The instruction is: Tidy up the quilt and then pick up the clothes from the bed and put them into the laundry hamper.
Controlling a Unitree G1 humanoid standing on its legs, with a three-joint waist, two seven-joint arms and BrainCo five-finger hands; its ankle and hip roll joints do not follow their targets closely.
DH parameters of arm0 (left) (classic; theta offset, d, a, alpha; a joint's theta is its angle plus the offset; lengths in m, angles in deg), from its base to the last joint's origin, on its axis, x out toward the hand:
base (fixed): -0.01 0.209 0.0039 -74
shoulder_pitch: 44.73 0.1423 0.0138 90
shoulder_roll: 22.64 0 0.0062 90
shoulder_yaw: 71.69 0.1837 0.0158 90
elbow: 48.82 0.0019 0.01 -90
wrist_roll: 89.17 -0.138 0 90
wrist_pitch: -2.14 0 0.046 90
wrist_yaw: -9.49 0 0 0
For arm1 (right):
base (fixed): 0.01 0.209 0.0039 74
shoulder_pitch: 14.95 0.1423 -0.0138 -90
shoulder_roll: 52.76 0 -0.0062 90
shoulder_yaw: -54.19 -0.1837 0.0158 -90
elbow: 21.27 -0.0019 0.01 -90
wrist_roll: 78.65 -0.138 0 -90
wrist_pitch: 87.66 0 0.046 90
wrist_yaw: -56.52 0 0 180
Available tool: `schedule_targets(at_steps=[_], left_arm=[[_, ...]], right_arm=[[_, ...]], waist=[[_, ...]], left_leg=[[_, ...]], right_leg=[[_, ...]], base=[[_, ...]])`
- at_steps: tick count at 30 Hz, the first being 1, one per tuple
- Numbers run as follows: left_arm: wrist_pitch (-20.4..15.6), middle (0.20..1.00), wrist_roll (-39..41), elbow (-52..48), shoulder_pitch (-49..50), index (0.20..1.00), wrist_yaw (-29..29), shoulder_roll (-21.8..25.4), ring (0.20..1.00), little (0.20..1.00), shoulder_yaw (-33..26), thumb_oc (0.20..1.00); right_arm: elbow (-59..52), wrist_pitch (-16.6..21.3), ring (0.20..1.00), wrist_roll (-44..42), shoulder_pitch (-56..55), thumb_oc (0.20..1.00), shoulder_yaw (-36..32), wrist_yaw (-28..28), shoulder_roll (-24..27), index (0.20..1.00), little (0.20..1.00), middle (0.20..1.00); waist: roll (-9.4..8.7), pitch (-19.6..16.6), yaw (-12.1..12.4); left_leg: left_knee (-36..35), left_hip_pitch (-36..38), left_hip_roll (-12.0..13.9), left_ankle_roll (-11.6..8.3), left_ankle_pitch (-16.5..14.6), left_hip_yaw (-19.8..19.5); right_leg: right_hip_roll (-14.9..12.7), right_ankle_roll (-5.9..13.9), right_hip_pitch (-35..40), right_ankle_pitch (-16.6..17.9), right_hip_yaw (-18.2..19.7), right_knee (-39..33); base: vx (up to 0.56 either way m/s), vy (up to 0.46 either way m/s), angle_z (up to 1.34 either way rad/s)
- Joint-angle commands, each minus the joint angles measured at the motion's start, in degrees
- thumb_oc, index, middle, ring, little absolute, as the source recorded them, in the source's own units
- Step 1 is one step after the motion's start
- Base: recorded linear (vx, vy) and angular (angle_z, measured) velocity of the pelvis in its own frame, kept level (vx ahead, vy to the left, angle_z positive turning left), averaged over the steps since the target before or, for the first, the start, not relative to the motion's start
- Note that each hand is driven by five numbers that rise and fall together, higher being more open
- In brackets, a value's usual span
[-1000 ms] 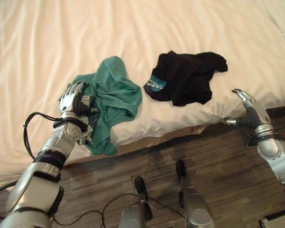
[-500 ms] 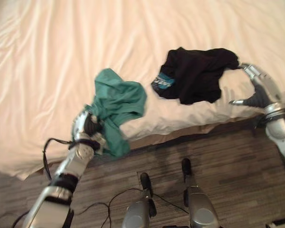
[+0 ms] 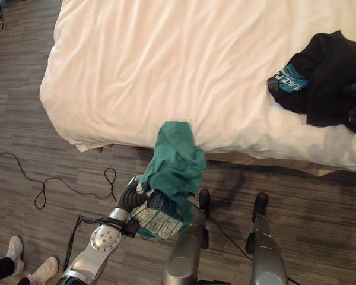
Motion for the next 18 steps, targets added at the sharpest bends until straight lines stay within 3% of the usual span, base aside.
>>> schedule_targets(at_steps=[1, 2, 3, 7, 8, 9, 14, 18], left_arm=[[-3.2, 0.2, -1.5, -1.2, -4.8, 0.2, 0.8, 1.1, 0.2, 0.2, 1.8, 0.2], [-3.2, 0.2, -1.5, -1.1, -4.9, 0.2, 0.8, 1.1, 0.2, 0.2, 1.8, 0.2], [-3.0, 0.2, -2.8, -0.8, -5.2, 0.2, 0.9, 1.6, 0.2, 0.2, 2.4, 0.2], [-1.9, 0.2, -7.6, 2.3, -7.8, 0.2, 1.3, 0.7, 0.2, 0.2, 5.0, 0.2], [-0.7, 0.2, -8.3, 4.8, -8.3, 0.2, 1.1, -1.7, 0.2, 0.2, 4.6, 0.2], [-0.7, 0.2, -8.3, 4.8, -8.3, 0.2, 1.1, -1.6, 0.2, 0.2, 4.8, 0.2], [2.7, 0.2, -9.4, 13.7, -5.7, 0.2, 2.1, -7.4, 0.2, 0.2, -2.3, 0.2], [4.8, 0.2, -6.3, 17.4, -1.4, 0.2, 1.3, -11.8, 0.2, 0.2, -8.4, 0.2]], right_arm=[[4.1, 0.1, 1.0, -4.6, 3.8, 1.0, 7.3, -6.3, -3.6, 1.0, 1.0, 1.0], [4.2, 0.1, 0.514, -4.6, 4.0, 0.514, 7.4, -6.3, -3.6, 0.514, 0.514, 0.514], [5.9, -0.3, 0.2, -4.5, 3.9, 0.2, 8.1, -8.1, -4.9, 0.2, 0.2, 0.2], [7.3, -0.3, 0.2, -7.4, -1.7, 0.2, 5.3, -10.6, -7.9, 0.2, 0.2, 0.2], [2.6, 0.3, 0.2, -8.9, -9.7, 0.2, 1.7, -10.8, -9.3, 0.2, 0.2, 0.2], [2.3, 0.2, 0.2, -8.8, -10.1, 0.2, 1.4, -10.8, -9.2, 0.2, 0.2, 0.2], [-20.3, 2.3, 0.2, -12.4, -36.6, 0.2, -14.0, -10.6, -14.2, 0.2, 0.2, 0.2], [-29.1, 3.2, 0.2, -14.0, -54.4, 0.2, -23.0, -12.4, -24.0, 0.2, 0.2, 0.2]], waist=[[-2.58, -1.3, 0.3], [-2.56, -1.2, 0.3], [-2.69, -1.3, 0.4], [-3.63, -2.3, 0.4], [-4.7, -3.2, -0.5], [-4.76, -3.2, -0.4], [-8.73, -5.8, -4.3], [-11.18, -9.1, -6.9]], left_leg=[[-0.2, -0.7, 2.5, -5.03, -2.8, 3.0], [-0.2, -0.7, 2.5, -5.03, -2.8, 3.0], [-0.2, -0.4, 2.4, -4.99, -2.9, 2.9], [-0.2, 1.5, 2.3, -4.62, -3.6, 2.7], [-0.2, 2.9, 2.2, -4.29, -4.4, 2.7], [-0.2, 3.0, 2.1, -4.28, -4.4, 2.7], [-0.2, 8.0, 2.0, -2.9, -7.2, 4.0], [-0.2, 12.2, 1.9, -1.67, -9.0, 5.5]], right_leg=[[-3.0, 5.41, 1.6, -3.3, 1.4, 0.4], [-3.0, 5.41, 1.6, -3.3, 1.4, 0.4], [-3.0, 5.41, 1.9, -3.4, 1.3, 0.3], [-3.1, 5.5, 4.0, -4.0, 1.1, 0.4], [-3.1, 5.56, 5.3, -4.4, 0.9, 0.5], [-3.2, 5.58, 5.5, -4.4, 0.9, 0.4], [-3.6, 5.92, 9.4, -5.3, 0.9, 0.5], [-3.4, 6.05, 11.9, -6.0, 2.1, 1.0]], base=[[0.0, 0.0, 0.0], [-0.01, 0.032, 0.0], [0.0, 0.063, -0.03], [0.02, 0.073, -0.02], [0.05, 0.07, 0.0], [0.07, 0.059, 0.06], [0.09, 0.053, -0.02], [0.13, 0.075, -0.31]])
